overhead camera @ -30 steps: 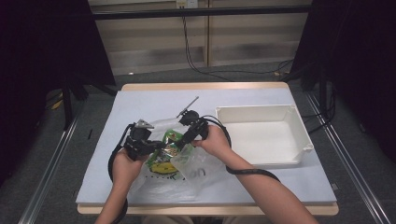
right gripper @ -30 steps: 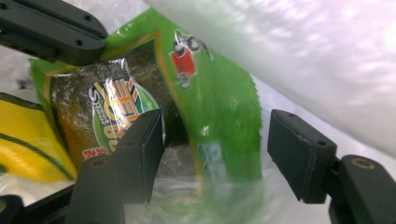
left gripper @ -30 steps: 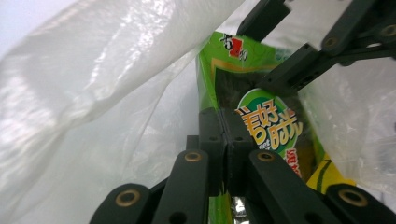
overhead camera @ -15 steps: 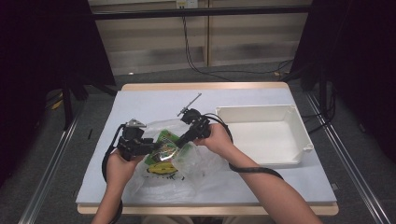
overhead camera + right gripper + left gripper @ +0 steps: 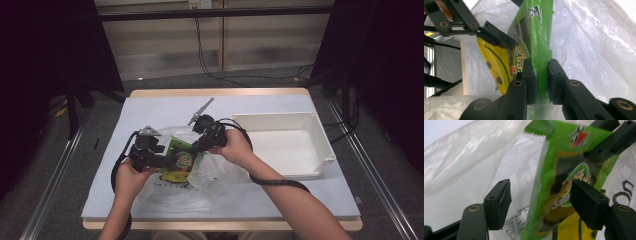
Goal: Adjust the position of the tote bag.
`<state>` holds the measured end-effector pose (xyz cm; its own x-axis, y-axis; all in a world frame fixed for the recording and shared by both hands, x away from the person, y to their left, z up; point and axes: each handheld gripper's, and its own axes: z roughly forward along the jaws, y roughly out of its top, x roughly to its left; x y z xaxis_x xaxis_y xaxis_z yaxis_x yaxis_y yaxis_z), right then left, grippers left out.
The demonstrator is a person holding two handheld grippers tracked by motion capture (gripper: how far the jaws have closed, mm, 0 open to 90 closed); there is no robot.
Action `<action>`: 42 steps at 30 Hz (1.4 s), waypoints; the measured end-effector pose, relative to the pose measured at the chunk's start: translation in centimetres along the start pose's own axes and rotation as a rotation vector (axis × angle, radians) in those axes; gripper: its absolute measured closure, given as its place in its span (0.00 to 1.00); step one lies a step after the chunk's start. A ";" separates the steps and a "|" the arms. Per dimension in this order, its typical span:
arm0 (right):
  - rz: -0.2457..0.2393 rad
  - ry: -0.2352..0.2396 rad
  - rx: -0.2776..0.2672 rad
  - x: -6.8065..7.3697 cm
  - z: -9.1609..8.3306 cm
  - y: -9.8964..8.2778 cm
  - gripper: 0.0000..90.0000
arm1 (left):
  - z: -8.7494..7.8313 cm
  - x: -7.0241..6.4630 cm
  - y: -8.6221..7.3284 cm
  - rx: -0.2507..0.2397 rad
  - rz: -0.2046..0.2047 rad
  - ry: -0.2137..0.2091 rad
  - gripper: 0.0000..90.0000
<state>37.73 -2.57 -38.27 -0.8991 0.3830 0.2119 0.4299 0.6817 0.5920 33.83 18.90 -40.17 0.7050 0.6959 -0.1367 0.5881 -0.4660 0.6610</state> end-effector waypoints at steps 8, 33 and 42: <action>0.022 -0.021 0.009 -0.5 0.4 -0.4 0.69 | 0.0 0.2 -0.1 0.004 0.003 -0.072 0.79; -0.009 -0.024 -0.045 -0.9 -1.7 0.0 0.42 | -1.8 0.0 0.1 -0.034 0.061 -0.051 0.84; -0.018 0.025 0.034 -1.2 0.5 0.1 0.72 | -1.8 0.0 0.1 -0.040 0.062 -0.051 0.83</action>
<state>38.94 -2.63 -38.89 -0.9084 0.3550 0.2207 0.4155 0.7096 0.5690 33.15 19.83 -38.80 0.7592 0.6374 -0.1313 0.5274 -0.4844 0.6980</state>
